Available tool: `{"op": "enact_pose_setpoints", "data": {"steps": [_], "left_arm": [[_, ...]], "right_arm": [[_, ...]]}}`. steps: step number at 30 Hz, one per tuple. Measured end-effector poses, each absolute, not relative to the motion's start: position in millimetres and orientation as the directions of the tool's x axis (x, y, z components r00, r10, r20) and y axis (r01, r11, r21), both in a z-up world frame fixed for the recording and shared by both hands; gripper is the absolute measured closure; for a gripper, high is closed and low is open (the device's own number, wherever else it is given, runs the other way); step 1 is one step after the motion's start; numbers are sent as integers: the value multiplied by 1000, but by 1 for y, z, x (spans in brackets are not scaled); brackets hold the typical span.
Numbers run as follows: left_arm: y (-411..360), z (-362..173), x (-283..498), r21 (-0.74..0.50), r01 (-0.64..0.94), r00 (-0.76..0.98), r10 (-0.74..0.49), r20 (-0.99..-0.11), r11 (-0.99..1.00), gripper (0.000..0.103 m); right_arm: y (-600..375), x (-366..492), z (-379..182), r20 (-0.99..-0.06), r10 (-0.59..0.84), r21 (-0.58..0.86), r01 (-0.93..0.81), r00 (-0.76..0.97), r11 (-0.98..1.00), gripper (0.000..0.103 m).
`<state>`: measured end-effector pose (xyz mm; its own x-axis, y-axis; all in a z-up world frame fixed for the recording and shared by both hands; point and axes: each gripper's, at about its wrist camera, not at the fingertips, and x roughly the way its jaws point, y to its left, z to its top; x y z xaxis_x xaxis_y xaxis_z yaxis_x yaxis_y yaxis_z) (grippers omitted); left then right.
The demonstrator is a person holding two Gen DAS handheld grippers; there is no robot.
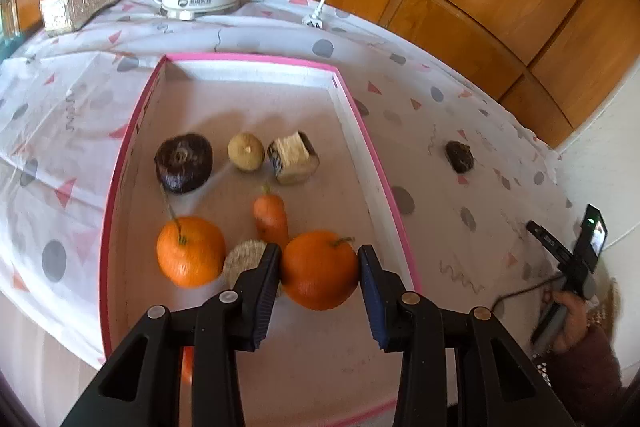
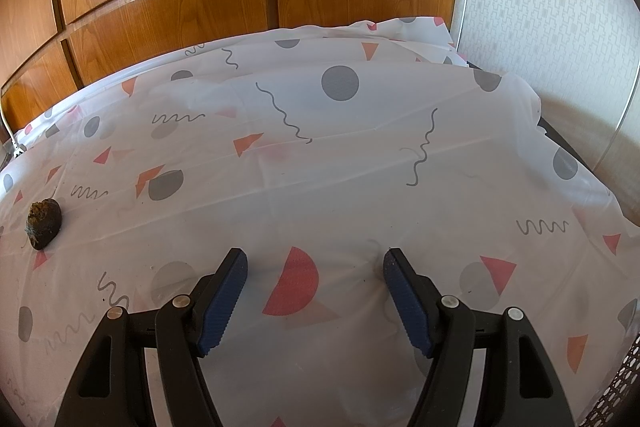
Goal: Organize fruits
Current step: 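Carry the orange into the pink tray and open the left gripper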
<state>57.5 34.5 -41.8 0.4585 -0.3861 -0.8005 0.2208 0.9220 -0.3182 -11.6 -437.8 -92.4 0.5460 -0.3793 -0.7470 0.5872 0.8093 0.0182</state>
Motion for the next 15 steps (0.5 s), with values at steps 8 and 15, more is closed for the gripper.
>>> {"op": "enact_pose_setpoints", "data": {"steps": [8,15], "left_arm": [[37,-44,78,-284,140,516,-315,-796,948,63],[46,-47,76,-311,100,515,-316,-797,945,52]], "right_arm": [[-438,-12,-92,-747,-379,18,587,546,809,31],[-438,-11,-92,-747,-379,18,587,546,809,31]]}}
